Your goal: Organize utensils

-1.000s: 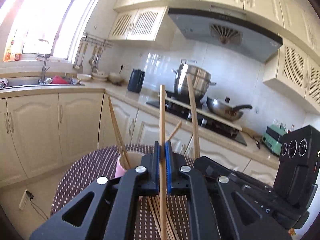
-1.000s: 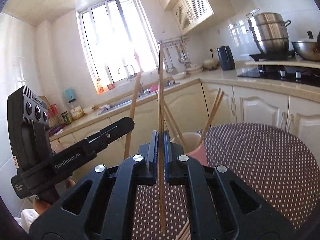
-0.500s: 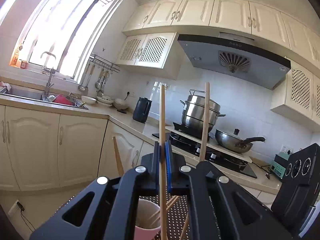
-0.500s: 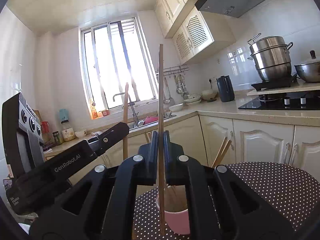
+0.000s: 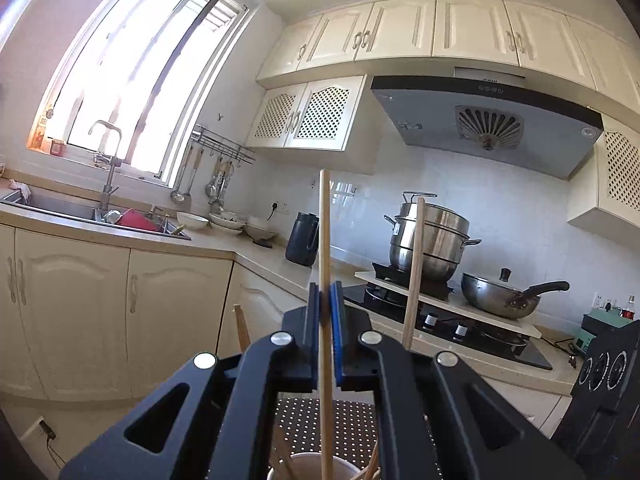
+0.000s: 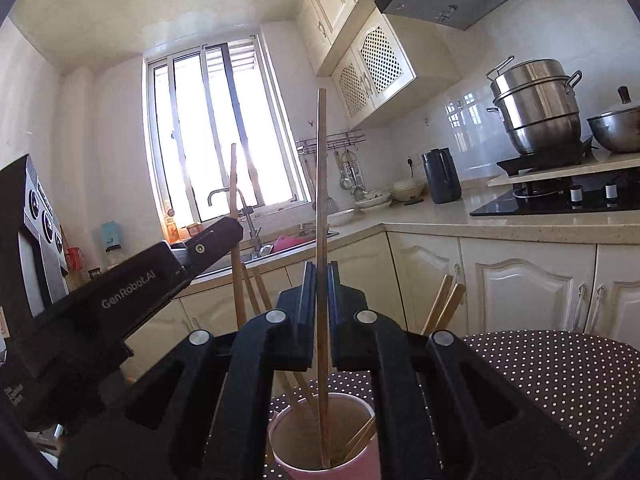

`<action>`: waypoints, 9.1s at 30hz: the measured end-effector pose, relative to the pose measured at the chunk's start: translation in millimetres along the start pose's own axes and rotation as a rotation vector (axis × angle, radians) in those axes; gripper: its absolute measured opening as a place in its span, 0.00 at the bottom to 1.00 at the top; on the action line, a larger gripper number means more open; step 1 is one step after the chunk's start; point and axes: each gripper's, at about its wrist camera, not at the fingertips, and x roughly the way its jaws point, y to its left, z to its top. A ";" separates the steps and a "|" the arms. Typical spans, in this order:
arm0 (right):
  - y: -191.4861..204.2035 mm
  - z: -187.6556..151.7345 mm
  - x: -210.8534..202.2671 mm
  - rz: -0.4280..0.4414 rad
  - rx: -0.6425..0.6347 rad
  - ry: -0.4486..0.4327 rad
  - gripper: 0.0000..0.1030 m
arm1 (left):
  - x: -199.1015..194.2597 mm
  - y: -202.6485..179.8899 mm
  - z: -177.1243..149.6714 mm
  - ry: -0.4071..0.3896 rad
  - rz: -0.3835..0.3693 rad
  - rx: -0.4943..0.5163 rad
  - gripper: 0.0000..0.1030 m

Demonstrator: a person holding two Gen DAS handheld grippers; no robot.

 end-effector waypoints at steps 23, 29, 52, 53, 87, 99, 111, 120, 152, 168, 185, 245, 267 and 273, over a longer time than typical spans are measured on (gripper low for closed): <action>14.4 -42.5 -21.3 0.002 -0.093 0.142 0.06 | -23.3 13.7 -52.4 0.155 0.026 0.057 0.06; 11.6 -51.7 -19.6 -0.022 -0.070 0.203 0.06 | -26.8 18.0 -58.8 0.226 0.040 0.062 0.16; 34.6 -29.0 -77.8 -0.062 -0.043 0.204 0.47 | -114.2 21.4 -29.7 0.225 0.104 0.092 0.58; 36.7 -27.4 -82.5 -0.061 -0.043 0.199 0.48 | -120.1 19.4 -28.0 0.222 0.104 0.099 0.59; -24.5 -67.1 -147.3 -0.155 0.149 0.530 0.56 | -107.4 -16.4 -114.4 0.797 0.043 0.123 0.68; -58.8 -88.1 -142.3 -0.180 0.212 0.613 0.58 | -63.8 -29.4 -172.1 1.016 0.105 0.172 0.68; -74.6 -98.8 -131.6 -0.186 0.223 0.648 0.58 | -30.1 -33.8 -191.7 1.056 0.173 0.187 0.68; -70.5 -101.9 -108.3 -0.209 0.179 0.757 0.58 | -23.5 -26.5 -186.7 1.071 0.175 0.194 0.65; -8.6 -123.0 -5.9 -0.288 -0.001 1.137 0.25 | -55.8 -9.0 -179.2 1.099 0.113 0.258 0.31; 10.8 -131.0 28.4 -0.315 -0.167 1.207 0.14 | -15.6 -25.0 -179.0 1.076 0.134 0.264 0.06; -9.2 -125.3 -38.2 -0.222 -0.080 1.070 0.06 | -62.4 -14.4 -177.4 1.064 0.058 0.215 0.05; 44.1 48.9 -108.8 0.050 -0.049 0.286 0.06 | -127.8 -29.7 9.0 0.177 -0.003 0.125 0.05; 34.9 77.8 -61.7 -0.019 -0.103 0.075 0.06 | -58.0 -5.1 27.2 0.022 0.012 -0.011 0.05; 38.9 73.2 -46.3 -0.042 -0.160 0.056 0.06 | -39.3 2.7 21.3 0.012 0.001 -0.062 0.05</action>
